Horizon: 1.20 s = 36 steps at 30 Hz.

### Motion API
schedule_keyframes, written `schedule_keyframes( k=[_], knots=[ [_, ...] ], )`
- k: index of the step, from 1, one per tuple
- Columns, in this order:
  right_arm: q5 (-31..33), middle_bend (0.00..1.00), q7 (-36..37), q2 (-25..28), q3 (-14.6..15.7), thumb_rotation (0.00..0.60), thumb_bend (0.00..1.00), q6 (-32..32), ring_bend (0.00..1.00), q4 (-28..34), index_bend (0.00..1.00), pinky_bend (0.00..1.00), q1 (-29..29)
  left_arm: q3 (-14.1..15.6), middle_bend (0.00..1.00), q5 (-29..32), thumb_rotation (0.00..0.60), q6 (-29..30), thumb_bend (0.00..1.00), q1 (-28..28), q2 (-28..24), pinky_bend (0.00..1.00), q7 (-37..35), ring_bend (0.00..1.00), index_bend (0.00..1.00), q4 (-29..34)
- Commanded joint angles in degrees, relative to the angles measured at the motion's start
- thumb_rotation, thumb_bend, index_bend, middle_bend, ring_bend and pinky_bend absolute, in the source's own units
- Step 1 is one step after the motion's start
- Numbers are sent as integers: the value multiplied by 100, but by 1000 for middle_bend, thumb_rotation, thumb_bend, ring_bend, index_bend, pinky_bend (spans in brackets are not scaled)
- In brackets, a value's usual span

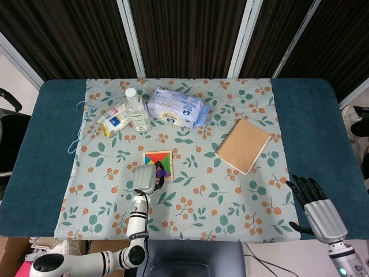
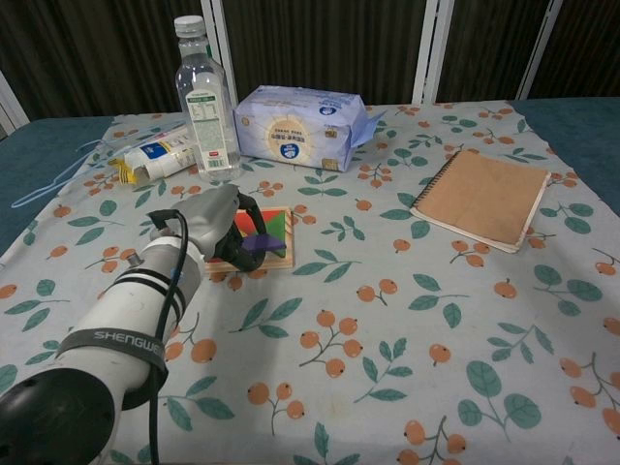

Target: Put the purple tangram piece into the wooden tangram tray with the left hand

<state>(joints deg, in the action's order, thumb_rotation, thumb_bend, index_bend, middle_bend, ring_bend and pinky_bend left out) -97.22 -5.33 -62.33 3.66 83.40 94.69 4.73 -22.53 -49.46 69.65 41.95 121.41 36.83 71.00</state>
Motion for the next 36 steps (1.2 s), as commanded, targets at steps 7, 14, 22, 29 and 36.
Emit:
schedule_keyframes(
  k=[7,14,22,29,36],
  knots=[
    [-7,0,-4,4,1,600,160,27,0,8,0,0,-18,8,1000,-4,600,-17,395,24,-19,1000,-6,1000,333,-11],
    [-1,0,-12,3,-9,600,160,40,0,-3,0,0,-24,154,1000,-215,600,104,394,-75,-242,1000,-66,1000,333,430],
    [-54,0,-146,-43,29,600,160,7,0,29,0,0,-30,573,1000,-480,600,212,391,-289,-551,1000,-37,1000,289,1087],
    [-24,0,-70,-20,6,600,159,16,0,7,0,0,-25,527,1000,-278,600,-42,389,-176,-390,1000,13,1000,276,878],
    [4,0,31,27,-4,600,160,57,0,-1,0,0,-44,407,1000,-10,600,-308,392,-76,-235,1000,-47,1000,278,480]
  ],
)
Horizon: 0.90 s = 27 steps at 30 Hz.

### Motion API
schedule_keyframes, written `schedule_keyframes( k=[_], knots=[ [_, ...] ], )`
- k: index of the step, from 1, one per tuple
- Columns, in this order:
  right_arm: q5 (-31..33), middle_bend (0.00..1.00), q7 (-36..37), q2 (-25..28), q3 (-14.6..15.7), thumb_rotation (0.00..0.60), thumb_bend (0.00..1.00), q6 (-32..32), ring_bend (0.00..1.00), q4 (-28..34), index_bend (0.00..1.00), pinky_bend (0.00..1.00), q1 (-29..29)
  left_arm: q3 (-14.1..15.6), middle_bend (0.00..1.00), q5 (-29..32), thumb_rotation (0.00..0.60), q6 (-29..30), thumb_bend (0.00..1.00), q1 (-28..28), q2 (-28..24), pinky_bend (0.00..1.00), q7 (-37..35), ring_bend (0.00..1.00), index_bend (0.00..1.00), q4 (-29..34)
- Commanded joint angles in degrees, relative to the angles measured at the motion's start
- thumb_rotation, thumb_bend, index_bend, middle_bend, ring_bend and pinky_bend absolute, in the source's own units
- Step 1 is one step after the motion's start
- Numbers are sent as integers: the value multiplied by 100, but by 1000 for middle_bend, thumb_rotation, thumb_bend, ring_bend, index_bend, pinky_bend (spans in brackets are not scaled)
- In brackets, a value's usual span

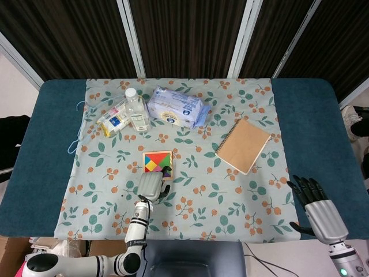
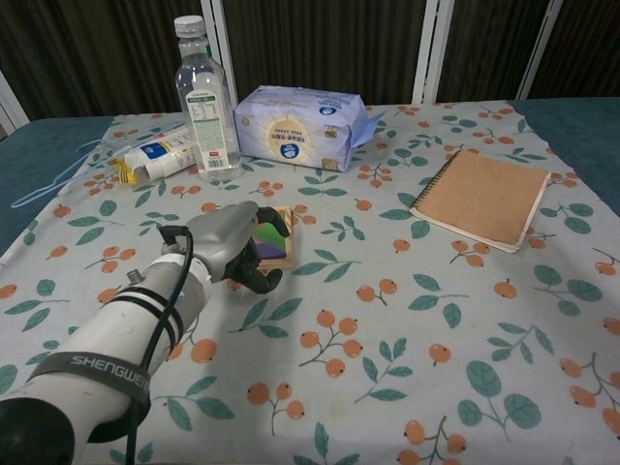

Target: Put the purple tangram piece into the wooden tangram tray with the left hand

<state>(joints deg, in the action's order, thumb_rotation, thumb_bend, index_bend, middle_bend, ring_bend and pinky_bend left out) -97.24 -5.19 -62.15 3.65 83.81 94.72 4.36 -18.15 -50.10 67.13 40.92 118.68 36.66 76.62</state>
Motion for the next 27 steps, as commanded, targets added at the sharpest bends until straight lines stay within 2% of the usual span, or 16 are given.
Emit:
schedule_keyframes(
  k=[1,27],
  knots=[
    [6,0,24,12,-5,600,159,24,0,-7,0,0,-12,-32,1000,55,600,-58,393,29,37,1000,-37,1000,281,-97],
    [-10,0,2,3,-14,600,160,45,0,9,0,0,-24,43,1000,60,600,-15,394,9,-33,1000,-25,1000,372,-131]
  ],
)
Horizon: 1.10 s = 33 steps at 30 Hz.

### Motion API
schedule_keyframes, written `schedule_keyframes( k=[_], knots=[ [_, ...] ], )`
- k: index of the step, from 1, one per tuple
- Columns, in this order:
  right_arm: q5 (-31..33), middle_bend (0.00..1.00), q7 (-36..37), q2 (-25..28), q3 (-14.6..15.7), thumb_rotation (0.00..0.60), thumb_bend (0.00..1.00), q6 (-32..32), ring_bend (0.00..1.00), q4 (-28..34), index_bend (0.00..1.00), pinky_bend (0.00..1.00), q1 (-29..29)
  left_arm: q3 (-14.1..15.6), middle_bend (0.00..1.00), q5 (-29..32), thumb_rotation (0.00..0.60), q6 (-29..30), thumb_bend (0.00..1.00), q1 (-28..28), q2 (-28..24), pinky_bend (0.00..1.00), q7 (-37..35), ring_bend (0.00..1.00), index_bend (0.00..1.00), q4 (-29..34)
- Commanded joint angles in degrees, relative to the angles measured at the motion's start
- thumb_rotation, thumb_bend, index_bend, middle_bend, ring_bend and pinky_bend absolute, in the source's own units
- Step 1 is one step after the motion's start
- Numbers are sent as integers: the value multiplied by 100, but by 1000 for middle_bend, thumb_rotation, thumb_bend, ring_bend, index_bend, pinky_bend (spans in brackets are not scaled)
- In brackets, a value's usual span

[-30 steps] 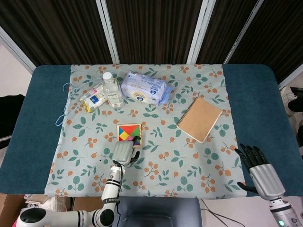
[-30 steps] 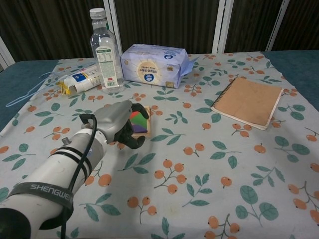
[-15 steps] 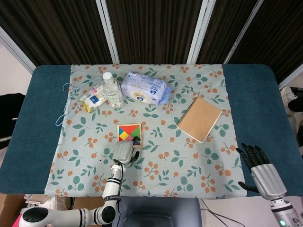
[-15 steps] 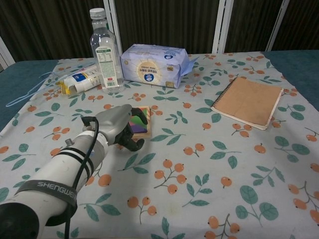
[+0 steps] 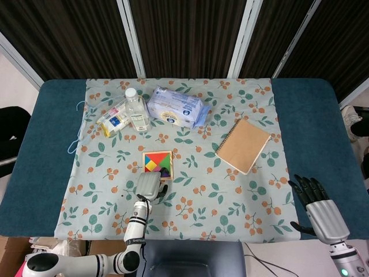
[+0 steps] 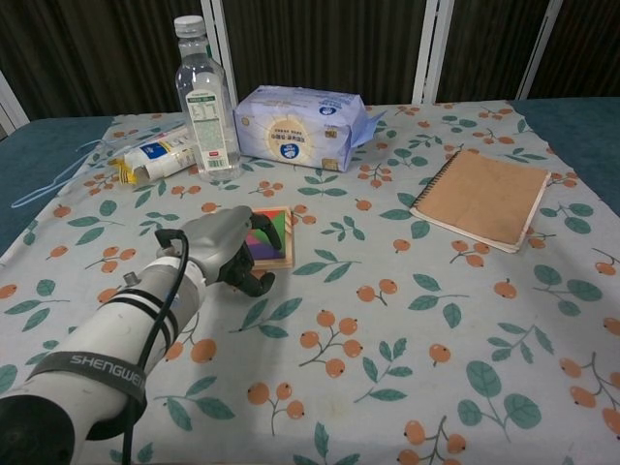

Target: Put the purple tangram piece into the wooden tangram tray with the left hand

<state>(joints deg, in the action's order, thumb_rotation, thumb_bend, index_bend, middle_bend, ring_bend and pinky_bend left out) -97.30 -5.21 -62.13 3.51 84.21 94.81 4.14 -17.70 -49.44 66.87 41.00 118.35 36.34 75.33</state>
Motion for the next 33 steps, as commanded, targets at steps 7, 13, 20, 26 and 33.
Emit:
schedule_keyframes(
  k=[7,13,20,26,33],
  knots=[
    [-8,0,4,1,0,600,159,9,0,-3,0,0,-6,-8,1000,-103,600,49,395,-27,-61,1000,-115,1000,358,110],
    [1,0,-9,-1,-5,600,160,2,0,1,0,0,-5,9,1000,-193,600,84,396,-48,-116,1000,-176,1000,293,226],
    [-49,0,8,7,6,600,160,62,0,-17,0,0,-27,769,973,-1560,600,521,387,-567,-1265,1000,-909,996,265,1649],
    [-78,0,-92,-30,15,600,160,91,0,-10,0,0,-52,2257,258,-3322,600,1398,386,-1595,-3612,214,-2095,197,142,2523],
    [60,0,-606,-272,-45,600,159,-94,0,35,0,0,-17,2804,41,-3727,600,2932,396,-2962,-4375,48,-3763,0,65,985]
  ],
)
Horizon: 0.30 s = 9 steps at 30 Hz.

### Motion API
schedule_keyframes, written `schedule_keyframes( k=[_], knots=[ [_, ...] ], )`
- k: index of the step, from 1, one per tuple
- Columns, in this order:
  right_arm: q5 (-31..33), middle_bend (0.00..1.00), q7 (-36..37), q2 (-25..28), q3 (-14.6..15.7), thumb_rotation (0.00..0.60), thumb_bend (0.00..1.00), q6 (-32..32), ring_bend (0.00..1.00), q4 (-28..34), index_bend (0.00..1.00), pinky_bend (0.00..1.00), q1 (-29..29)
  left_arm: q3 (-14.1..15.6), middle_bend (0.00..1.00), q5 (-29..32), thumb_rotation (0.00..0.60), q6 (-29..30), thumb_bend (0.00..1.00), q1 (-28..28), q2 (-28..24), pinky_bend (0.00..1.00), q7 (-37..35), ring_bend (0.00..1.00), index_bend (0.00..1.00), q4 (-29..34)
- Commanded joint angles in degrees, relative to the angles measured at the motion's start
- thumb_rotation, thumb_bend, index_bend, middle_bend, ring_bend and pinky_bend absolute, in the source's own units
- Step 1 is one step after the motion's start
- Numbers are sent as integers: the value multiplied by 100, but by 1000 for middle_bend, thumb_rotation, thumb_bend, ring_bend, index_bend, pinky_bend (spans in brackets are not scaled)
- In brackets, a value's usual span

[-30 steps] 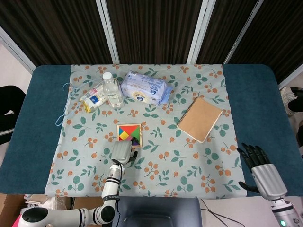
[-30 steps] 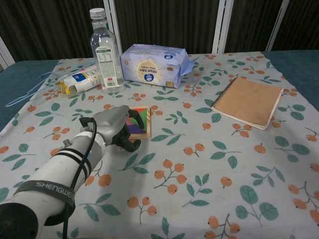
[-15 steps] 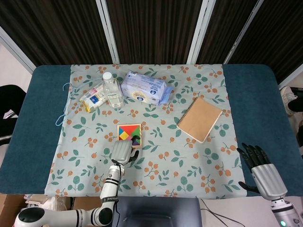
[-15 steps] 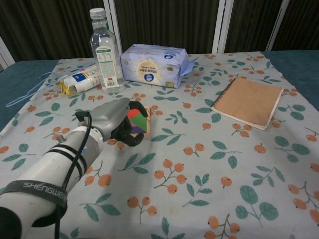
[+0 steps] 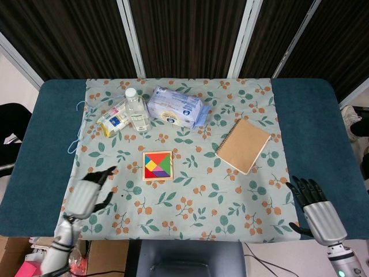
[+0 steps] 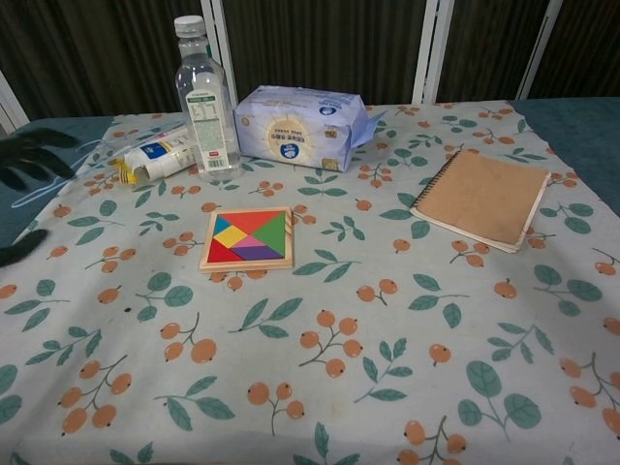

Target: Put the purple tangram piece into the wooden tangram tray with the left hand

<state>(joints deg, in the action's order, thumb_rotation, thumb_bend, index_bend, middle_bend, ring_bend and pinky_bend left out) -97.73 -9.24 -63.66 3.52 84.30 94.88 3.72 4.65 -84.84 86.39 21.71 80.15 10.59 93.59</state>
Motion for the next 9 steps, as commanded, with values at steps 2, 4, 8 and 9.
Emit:
schedule_keyframes(
  k=[2,4,8,9],
  knots=[
    [196,0,-379,-203,-88,600,159,-193,0,50,0,0,54,588,35,-227,600,826,400,-1037,-719,40,-1509,0,44,-910],
    [245,0,-459,-253,-100,600,160,-257,0,78,0,0,74,525,35,-289,600,830,404,-1049,-798,36,-1758,0,26,-900],
    [245,0,-582,-289,-77,600,160,-299,0,94,0,0,81,469,39,-358,600,710,405,-1103,-840,35,-1593,0,24,-905],
    [241,0,-583,-289,-75,600,159,-289,0,93,0,0,77,470,39,-370,600,661,405,-1109,-855,35,-1568,0,24,-870]
  ],
)
